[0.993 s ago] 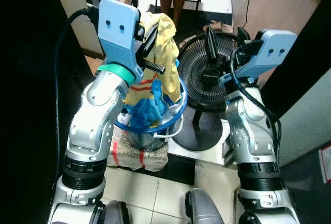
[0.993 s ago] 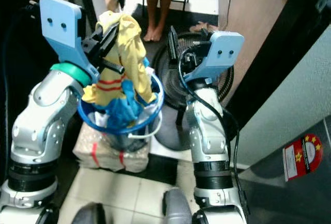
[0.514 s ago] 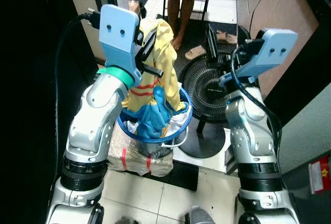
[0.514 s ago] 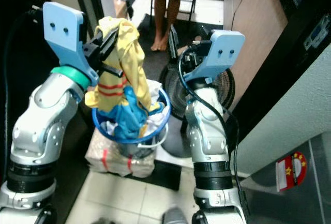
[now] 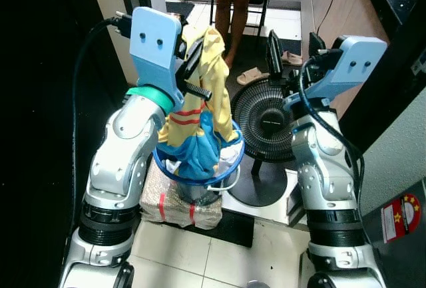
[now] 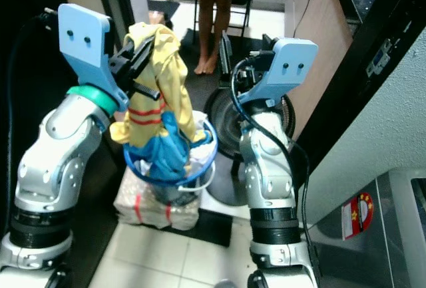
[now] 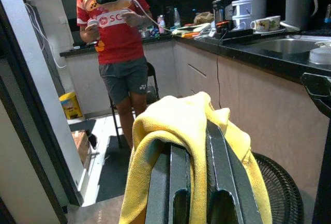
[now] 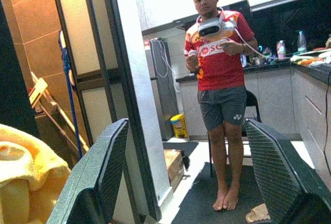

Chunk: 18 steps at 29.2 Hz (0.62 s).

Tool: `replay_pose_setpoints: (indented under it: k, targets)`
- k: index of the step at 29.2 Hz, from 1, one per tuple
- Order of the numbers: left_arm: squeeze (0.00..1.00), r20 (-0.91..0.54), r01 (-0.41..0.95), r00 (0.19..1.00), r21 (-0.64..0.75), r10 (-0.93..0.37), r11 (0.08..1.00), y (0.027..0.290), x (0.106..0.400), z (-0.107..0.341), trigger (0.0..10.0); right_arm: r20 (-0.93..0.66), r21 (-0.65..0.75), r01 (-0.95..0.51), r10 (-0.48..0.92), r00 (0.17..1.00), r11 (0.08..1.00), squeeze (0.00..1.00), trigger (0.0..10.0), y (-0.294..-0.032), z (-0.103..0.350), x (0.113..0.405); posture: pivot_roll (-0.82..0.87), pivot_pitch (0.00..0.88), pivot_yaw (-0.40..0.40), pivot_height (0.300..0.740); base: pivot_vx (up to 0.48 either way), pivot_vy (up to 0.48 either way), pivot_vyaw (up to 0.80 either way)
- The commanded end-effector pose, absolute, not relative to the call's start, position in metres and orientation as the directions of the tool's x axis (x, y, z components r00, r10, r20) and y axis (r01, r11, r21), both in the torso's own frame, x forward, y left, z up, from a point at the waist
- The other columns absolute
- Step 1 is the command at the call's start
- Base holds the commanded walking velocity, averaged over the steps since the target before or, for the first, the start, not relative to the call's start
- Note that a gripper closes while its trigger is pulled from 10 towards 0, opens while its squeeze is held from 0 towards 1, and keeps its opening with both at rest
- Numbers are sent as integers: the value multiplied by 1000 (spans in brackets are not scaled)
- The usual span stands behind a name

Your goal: Clothes washing

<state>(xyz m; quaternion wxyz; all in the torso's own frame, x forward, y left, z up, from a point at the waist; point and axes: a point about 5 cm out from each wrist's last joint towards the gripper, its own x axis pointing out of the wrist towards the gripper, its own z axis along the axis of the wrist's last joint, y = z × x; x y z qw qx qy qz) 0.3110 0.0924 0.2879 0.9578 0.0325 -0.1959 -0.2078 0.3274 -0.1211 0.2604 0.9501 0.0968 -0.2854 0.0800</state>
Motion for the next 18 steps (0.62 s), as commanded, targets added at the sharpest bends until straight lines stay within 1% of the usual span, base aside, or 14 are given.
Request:
replay_pose_setpoints:
  k: [1,18]
  targets:
    - [0,376,387,829,152,-415,910,91,310,289,10000,554,140,-205,95,827,969,0,10000,-121,259,327,-50,0,42,740,0,0,0]
    - [0,378,380,831,152,-409,912,92,310,288,10000,552,149,-210,95,828,966,0,10000,-121,258,327,-52,0,41,740,0,0,0]
